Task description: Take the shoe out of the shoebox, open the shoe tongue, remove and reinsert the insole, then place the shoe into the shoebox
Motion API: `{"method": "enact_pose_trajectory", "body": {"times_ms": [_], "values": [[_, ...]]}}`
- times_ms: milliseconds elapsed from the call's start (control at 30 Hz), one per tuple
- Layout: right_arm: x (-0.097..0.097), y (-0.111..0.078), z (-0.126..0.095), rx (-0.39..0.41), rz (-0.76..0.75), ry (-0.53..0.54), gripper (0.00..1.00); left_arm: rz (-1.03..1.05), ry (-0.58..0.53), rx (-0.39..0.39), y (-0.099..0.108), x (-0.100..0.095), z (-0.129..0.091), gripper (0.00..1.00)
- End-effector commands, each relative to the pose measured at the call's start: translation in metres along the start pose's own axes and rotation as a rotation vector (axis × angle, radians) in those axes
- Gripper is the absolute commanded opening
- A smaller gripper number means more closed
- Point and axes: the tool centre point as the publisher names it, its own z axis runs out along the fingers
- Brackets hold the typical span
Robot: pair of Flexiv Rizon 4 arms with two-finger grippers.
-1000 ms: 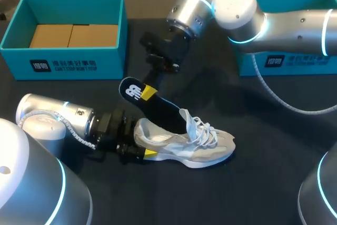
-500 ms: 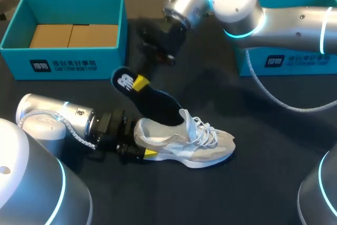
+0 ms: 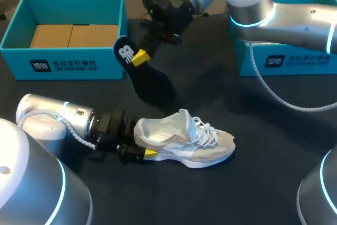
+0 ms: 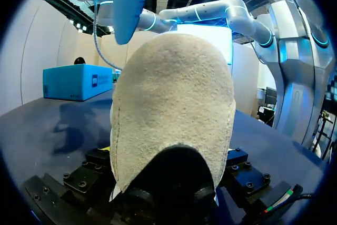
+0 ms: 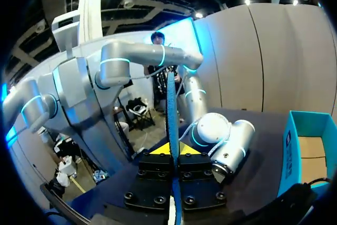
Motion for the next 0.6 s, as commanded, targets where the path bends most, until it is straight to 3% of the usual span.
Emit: {"method": "enact_pose_trajectory", "body": {"times_ms": [33, 200, 600], "values": [[0.028, 0.009, -0.007, -0.013, 0.025, -0.12, 0.0, -0.001, 0.001, -0.004, 0.002, -0.001, 0.001, 0.0], [0.051, 0.029, -0.024, -0.028, 0.104, -0.228, 0.0, -0.001, 0.001, -0.004, 0.002, -0.001, 0.001, 0.0], [0.051, 0.029, -0.024, -0.028, 0.104, -0.228, 0.0, -0.001, 0.001, -0.004, 0.002, -0.001, 0.001, 0.0]]}}
